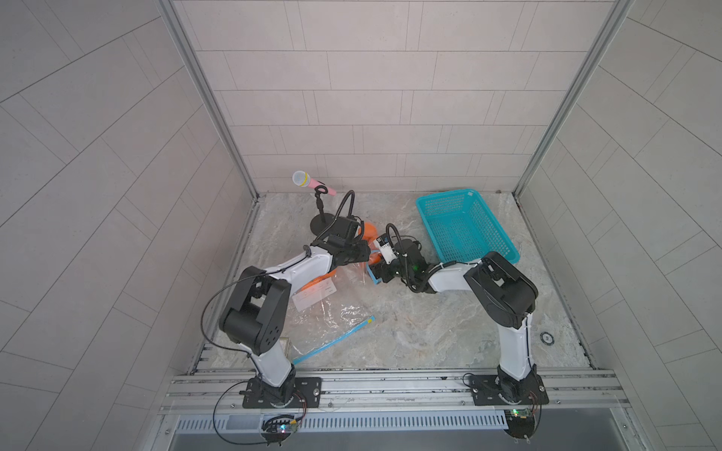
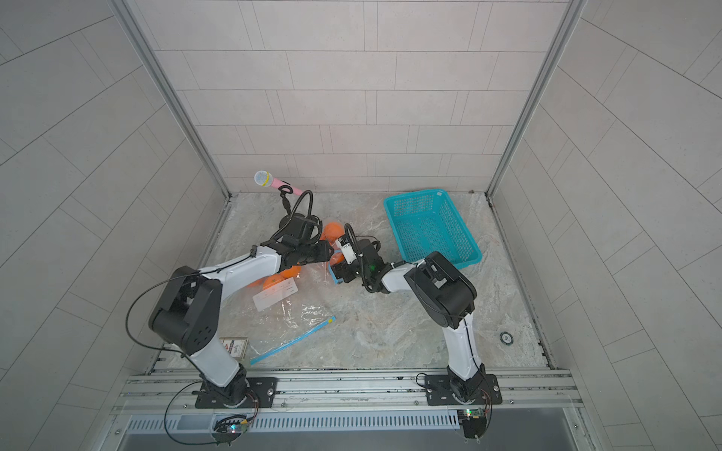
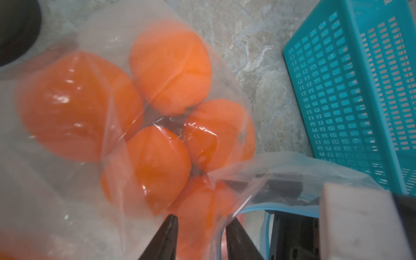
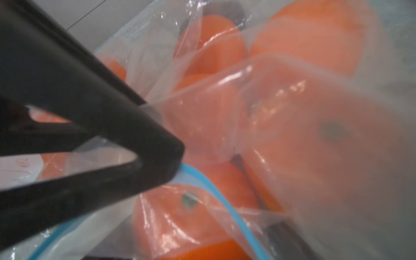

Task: Open the zip-top bag and take out the orange
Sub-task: Pick up the orange from the zipper food storage bag.

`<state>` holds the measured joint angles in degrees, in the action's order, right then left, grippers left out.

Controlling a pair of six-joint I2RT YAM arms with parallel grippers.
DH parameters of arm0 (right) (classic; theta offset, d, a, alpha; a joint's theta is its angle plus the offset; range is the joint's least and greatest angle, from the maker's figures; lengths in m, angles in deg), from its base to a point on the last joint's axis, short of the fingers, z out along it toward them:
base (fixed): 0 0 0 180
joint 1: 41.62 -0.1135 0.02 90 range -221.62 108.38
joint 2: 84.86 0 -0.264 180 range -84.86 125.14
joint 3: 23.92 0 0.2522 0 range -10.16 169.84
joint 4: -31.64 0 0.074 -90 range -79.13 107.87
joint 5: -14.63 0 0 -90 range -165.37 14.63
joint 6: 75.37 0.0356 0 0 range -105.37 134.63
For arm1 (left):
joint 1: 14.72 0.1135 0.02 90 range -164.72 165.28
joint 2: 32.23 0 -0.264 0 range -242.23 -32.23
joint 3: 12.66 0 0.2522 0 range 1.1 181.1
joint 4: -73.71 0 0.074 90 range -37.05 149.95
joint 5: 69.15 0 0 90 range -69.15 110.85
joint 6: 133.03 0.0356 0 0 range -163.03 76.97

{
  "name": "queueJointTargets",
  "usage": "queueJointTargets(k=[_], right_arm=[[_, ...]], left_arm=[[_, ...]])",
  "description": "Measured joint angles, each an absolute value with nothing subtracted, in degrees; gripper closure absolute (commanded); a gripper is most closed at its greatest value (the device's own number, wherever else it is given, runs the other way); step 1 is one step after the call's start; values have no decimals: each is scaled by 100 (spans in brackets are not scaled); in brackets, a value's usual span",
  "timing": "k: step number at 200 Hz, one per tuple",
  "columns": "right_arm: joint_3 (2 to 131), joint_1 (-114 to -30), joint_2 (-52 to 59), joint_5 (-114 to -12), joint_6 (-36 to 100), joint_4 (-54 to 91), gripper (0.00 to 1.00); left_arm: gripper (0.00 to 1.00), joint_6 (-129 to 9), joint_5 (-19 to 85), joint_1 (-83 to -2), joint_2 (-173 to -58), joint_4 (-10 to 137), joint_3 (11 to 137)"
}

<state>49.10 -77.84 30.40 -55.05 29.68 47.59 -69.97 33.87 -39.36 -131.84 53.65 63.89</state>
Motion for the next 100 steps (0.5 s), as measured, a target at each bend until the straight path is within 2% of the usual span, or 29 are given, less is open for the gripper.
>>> queueJointTargets(k=[27, 50, 63, 86, 100], right_arm=[[4978, -7741, 3183, -5492, 2983, 4973, 12], [5124, -7717, 3331, -5462, 2948, 5047, 26], [5129, -7706, 3346, -5444, 2933, 5080, 29], [5138, -7623, 3357, -5291, 2968, 5082, 37], [5072, -7557, 3333, -5178, 3027, 5117, 39]], left_arm=[[60, -7002, 3540, -3910, -13435, 5789, 6375], [60, -7010, 3649, -3888, -13505, 6073, 6343], [60, -7026, 3686, -3882, -13497, 6202, 6262], [56, -7082, 3850, -3823, -13492, 6322, 6212], [48, -7141, 3929, -3799, -13490, 6403, 6163]])
